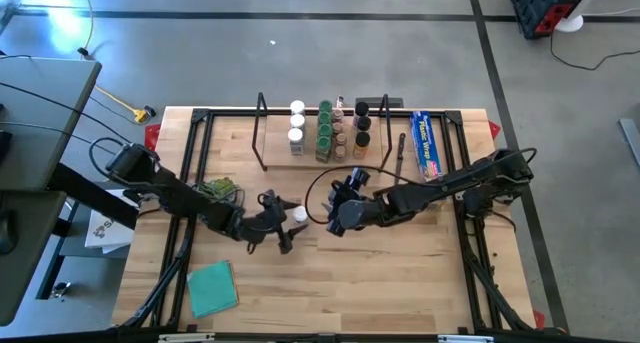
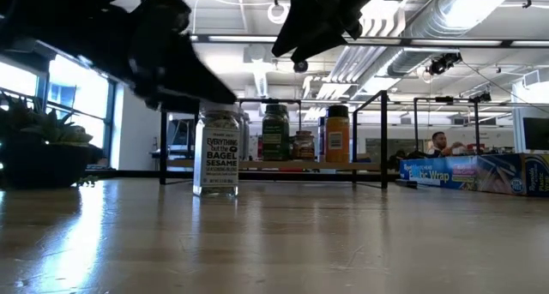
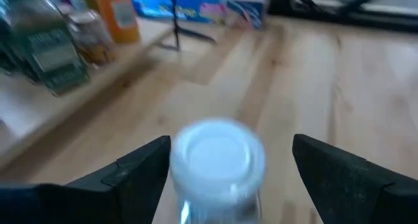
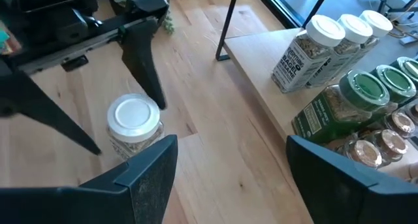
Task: Shelf spices
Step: Put the white seasoning bottle on the shelf align with the other white seasoning bottle
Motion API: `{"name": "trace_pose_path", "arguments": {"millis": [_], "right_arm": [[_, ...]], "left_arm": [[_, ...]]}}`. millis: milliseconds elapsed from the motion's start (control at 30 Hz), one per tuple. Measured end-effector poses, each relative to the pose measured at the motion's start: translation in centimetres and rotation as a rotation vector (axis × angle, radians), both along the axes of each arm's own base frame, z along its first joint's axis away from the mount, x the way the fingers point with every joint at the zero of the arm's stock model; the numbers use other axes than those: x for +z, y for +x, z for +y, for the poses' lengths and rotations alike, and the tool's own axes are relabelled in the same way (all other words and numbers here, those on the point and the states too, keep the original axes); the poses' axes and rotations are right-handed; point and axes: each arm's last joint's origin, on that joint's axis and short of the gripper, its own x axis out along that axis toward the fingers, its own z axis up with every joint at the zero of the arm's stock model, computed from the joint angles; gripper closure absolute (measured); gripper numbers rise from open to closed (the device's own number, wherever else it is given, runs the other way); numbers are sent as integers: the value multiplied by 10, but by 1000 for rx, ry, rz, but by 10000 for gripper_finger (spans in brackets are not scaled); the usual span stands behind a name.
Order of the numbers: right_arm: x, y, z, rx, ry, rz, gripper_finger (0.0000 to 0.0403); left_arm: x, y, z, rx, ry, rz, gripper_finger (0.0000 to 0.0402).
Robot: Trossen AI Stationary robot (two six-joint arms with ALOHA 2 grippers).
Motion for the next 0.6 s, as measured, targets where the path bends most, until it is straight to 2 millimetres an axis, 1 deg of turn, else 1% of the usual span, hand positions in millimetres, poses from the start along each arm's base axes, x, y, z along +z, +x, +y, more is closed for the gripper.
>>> {"name": "trace_pose_path", "arguments": {"millis": [100,200,400,467,600], "right_arm": [[0,0,0,0,0,0,123],[0,-1,0,-8,10,-1,123],[-2,-2,0,-24,21,16,123],[-2,-3,0,-24,20,17,123],[-3,-3,0,-23,20,18,123]], "left_arm": [[2,13,-5,56,40,-15,85],[0,20,-7,62,112,41,85],[8,21,-9,74,140,137,91],[12,20,-8,86,131,135,99],[14,19,-8,90,126,134,123]]}}
